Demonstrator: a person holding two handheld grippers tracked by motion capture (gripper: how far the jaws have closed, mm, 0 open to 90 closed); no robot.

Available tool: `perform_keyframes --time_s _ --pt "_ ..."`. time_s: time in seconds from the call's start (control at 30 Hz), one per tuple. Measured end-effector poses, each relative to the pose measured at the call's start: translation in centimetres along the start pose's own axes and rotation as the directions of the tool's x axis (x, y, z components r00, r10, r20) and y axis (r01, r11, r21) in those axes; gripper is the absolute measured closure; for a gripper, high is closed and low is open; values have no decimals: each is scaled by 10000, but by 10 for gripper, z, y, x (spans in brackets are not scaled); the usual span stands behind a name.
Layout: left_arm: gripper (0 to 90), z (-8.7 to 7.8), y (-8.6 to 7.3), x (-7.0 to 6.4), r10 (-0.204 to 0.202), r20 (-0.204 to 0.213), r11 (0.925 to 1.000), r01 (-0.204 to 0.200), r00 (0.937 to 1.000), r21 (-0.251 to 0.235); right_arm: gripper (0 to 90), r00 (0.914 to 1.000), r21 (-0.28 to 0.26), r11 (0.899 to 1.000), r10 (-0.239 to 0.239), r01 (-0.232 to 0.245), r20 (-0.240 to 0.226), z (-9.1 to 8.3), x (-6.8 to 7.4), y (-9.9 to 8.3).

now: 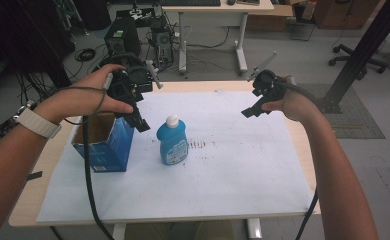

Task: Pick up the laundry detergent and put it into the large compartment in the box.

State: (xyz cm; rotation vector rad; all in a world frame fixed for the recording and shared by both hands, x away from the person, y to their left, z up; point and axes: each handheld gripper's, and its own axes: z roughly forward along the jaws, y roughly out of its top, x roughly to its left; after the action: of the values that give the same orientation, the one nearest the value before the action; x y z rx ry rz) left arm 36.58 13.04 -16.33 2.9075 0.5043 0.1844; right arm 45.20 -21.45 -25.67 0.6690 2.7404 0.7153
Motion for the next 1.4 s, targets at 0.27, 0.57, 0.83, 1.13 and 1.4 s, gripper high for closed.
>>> perform_keyframes --time_s 0.27,0.57,0.83,1.13,1.4 --pt "72 -2 8 -3 -395 -150 9990 398 9991 189 91 10000 -36 10000 -5 5 14 -1 0 0" --pt "78 -2 15 -4 -839 -141 9962 842 9964 226 91 10000 -79 10000 -1 1 18 -2 0 -1" --pt "77 -2 22 -3 -1256 -178 9914 1262 9919 345 91 10000 -109 9999 -32 33 11 -2 0 0" --pt "85 3 30 -1 -1534 -199 9869 1542 9880 481 91 10000 -142 9999 -69 68 -26 -1 0 1" --pt "86 9 36 3 -1821 -150 9819 1827 9832 491 91 10000 -157 9999 -66 65 -40 -1 -1 1"
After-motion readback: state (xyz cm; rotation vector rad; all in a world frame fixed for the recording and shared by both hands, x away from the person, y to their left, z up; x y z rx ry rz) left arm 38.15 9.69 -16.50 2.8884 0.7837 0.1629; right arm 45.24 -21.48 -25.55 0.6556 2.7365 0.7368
